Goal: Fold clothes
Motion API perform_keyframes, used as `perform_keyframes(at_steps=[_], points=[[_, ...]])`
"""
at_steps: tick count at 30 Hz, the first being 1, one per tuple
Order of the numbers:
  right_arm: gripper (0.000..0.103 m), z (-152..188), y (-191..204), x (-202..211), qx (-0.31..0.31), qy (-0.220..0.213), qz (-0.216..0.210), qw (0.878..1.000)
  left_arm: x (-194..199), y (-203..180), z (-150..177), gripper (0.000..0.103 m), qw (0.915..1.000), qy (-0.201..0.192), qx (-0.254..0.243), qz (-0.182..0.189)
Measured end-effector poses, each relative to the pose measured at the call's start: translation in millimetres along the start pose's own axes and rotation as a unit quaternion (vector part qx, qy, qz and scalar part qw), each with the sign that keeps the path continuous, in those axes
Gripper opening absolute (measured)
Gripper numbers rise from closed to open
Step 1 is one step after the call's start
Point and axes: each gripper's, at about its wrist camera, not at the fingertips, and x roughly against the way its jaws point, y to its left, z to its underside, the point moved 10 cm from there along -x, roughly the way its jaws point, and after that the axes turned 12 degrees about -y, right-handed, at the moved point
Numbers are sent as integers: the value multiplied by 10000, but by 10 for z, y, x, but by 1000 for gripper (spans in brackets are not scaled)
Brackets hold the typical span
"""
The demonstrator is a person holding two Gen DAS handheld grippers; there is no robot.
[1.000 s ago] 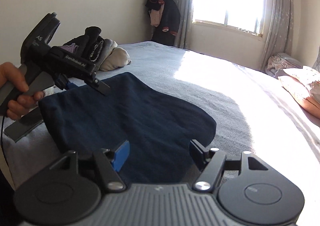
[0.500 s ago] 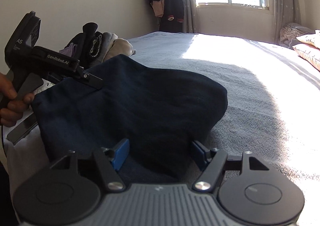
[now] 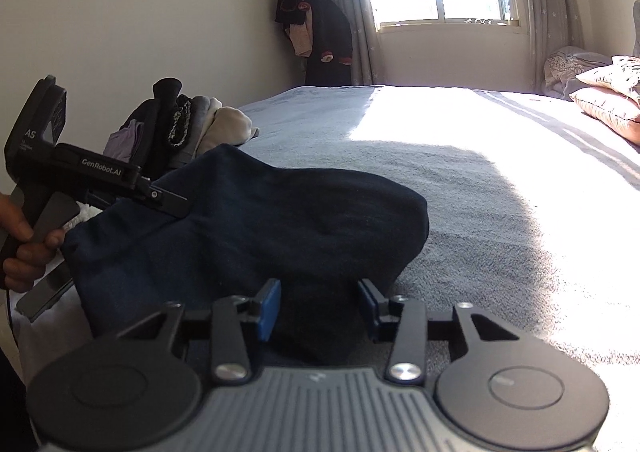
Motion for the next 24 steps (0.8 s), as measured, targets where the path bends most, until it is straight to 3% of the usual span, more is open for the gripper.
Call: perform_keyframes(at_steps=[8,17,24], points=[[34,-158,101,120,280,-549,-78,9981,-24,4,18,83,10000,18,-29,-25],[35,167,238,-94,731,177,-169,9970,-49,-19,41,85,9999,17,-117,-95],[38,82,278,-44,752,31,-194,9970,-54,12,49,86,9999,-6,-92,-70]])
